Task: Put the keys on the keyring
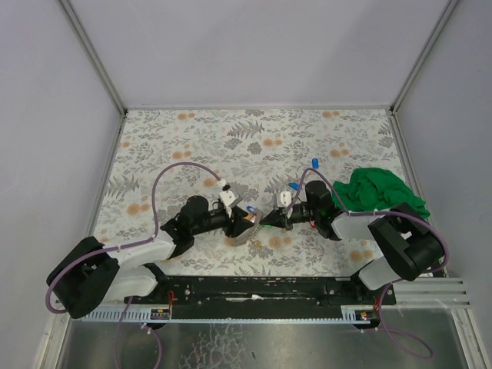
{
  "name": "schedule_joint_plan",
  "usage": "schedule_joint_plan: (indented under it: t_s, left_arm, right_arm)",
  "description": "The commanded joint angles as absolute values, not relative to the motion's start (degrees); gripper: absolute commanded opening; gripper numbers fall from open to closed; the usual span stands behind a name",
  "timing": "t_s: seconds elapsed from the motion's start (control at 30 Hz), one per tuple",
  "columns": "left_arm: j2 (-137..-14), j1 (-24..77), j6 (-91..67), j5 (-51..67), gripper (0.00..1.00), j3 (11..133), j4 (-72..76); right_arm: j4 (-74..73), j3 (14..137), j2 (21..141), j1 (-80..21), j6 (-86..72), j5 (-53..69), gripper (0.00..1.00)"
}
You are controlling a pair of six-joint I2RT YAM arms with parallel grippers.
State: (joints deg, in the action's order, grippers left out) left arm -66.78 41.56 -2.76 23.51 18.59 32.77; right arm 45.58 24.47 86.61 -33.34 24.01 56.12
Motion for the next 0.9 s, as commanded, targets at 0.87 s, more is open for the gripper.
schedule_joint_plan:
  t_s: [0.87]
  left_arm:
    - [-77.36,41.26,11.74,33.86,0.17,12.46,63.31]
  right_arm:
    - [46.67,26.06,83.48,-32.98,25.74,59.53,0.0]
